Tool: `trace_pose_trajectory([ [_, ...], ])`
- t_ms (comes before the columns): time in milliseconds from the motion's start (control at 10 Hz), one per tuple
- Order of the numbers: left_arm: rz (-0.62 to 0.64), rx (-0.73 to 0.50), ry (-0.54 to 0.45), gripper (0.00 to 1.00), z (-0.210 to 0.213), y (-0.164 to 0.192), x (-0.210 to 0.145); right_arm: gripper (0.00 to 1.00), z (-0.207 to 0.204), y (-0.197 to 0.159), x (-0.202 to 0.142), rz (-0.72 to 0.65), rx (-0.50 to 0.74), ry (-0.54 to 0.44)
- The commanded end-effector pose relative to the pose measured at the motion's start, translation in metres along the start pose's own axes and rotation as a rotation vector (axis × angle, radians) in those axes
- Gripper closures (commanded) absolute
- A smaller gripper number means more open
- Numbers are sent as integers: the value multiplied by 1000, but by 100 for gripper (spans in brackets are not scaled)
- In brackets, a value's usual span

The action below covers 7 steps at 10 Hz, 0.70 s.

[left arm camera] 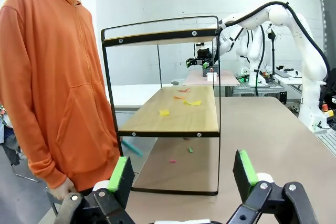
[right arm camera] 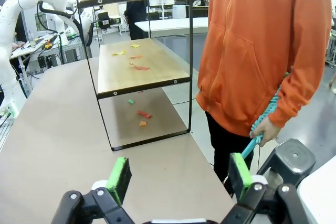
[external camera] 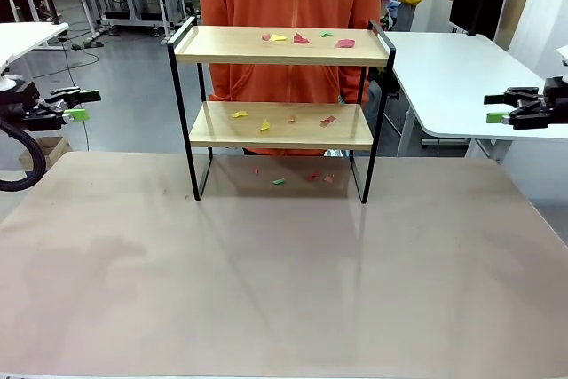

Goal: Clean the shelf.
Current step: Pick up the Duster handed by the human.

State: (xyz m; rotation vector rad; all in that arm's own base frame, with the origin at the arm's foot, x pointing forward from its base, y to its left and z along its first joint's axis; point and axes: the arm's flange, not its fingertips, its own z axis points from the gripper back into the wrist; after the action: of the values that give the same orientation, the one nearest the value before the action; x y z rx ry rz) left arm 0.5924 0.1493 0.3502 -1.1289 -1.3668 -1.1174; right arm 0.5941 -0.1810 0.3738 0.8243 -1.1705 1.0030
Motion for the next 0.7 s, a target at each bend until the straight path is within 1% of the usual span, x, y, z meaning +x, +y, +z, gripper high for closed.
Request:
trace_pose_trajectory([
  [0,-2,-4,4,0,0,0,1,0,-1,1,2,3,3,7],
  [600,-2,-4,4,0,0,0,1,0,-1,1,2,3,3,7],
])
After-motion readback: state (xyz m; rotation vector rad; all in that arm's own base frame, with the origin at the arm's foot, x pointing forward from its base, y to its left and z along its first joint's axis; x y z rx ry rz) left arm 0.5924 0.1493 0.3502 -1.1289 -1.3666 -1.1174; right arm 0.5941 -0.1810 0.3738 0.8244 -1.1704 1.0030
